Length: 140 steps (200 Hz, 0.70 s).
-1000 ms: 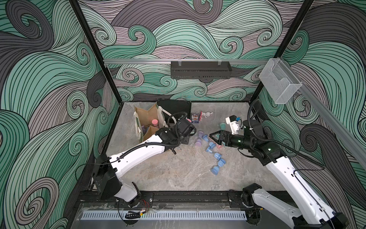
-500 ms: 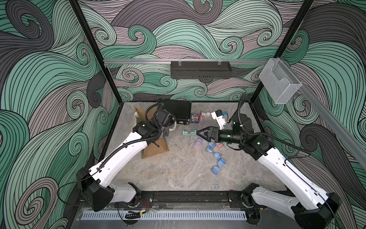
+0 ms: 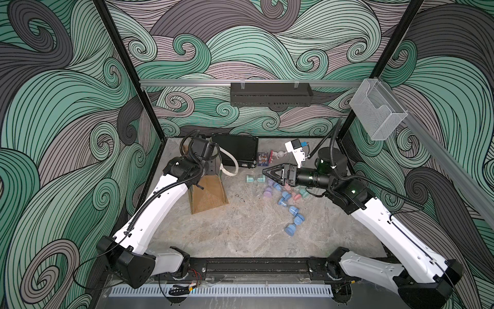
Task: Put the hourglass into the canvas bag
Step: Place the hourglass in the canvas bag.
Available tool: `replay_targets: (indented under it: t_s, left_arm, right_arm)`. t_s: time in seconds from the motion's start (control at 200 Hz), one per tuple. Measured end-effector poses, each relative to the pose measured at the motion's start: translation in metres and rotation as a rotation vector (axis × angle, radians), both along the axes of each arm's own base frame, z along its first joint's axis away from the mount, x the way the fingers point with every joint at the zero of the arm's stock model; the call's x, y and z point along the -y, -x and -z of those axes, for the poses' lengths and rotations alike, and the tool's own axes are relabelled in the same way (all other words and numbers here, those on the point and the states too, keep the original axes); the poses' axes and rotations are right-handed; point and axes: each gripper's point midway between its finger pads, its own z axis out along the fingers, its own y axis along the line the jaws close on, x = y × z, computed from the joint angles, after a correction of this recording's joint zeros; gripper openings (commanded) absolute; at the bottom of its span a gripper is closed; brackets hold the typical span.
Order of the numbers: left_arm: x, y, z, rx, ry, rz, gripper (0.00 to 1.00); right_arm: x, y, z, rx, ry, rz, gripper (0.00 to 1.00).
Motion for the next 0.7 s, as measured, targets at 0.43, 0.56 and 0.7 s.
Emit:
replay_targets:
  t_s: [0.43,0.56,0.7]
  left_arm:
    - [-0.016,-0.032,0.05,-0.19,0.024,-0.01,0.18]
    - [-0.018,-0.033,0.068,-0.271,0.02,0.004,0.19]
    - [-0.022,-0.038,0.078,-0.316,0.013,0.01,0.2]
  right_arm:
    - [-0.002,0.002,-0.014,0.007,-0.027,-0.011,1.0]
    - [-0.001,0.0,-0.011,0.0,-0.018,0.001,1.0]
    - [0.001,-0.002,-0.011,-0.004,-0.012,0.013,1.0]
